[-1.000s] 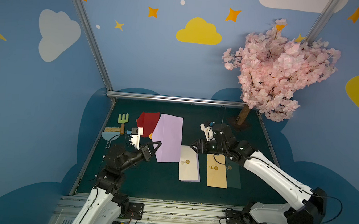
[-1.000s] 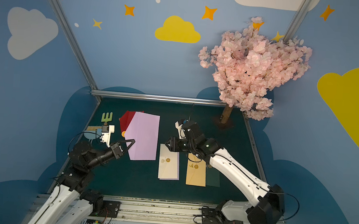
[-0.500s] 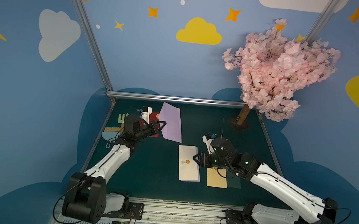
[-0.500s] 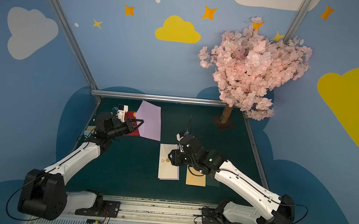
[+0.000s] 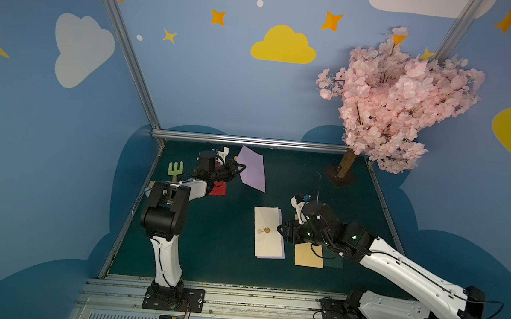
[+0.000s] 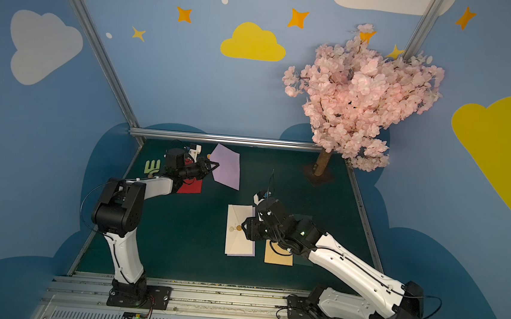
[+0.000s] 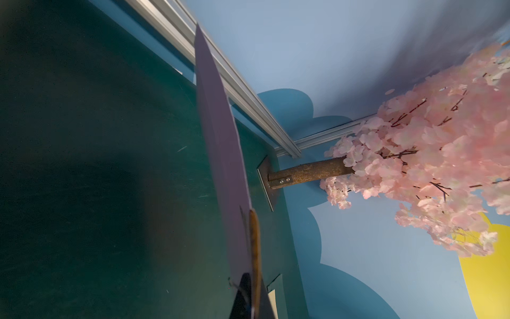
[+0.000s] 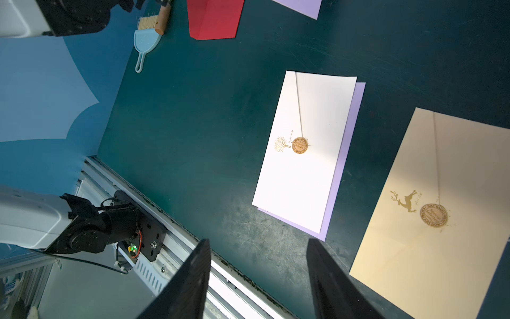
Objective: Open the envelope
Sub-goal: Place the envelope at the center of the board.
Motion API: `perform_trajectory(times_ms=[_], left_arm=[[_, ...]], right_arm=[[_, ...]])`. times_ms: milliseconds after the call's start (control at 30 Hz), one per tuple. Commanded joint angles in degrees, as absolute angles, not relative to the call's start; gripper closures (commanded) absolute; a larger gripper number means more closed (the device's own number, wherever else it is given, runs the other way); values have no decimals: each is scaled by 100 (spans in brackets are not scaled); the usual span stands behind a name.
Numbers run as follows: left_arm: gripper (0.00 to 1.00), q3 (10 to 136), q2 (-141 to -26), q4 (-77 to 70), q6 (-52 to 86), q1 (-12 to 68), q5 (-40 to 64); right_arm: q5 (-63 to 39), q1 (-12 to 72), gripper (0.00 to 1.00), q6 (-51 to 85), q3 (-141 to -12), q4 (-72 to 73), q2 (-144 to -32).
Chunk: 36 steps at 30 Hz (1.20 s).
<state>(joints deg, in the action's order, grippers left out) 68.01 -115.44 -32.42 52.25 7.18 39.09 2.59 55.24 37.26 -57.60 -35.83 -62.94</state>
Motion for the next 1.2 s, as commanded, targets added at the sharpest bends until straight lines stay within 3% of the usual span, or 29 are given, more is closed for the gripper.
perform_trajectory(times_ms=[0,367,767,1167], left_arm=[[98,7171,-11905,-3092,5120,729,3919],[98,7690,-12566,-1927,4505,756,3552],[97,7184,-12560,-2320,4641,757,3482],[75,7125,-12530,-2416,4703,720,3419]], right_arm=[[352,5555,42,3693,-5687,-3683,-6222],[310,5539,42,3578,-5668,-3595,-6274],[167,5529,43,3577,-5687,-3484,-6365],[106,5528,44,3577,-5722,-3499,-6381]])
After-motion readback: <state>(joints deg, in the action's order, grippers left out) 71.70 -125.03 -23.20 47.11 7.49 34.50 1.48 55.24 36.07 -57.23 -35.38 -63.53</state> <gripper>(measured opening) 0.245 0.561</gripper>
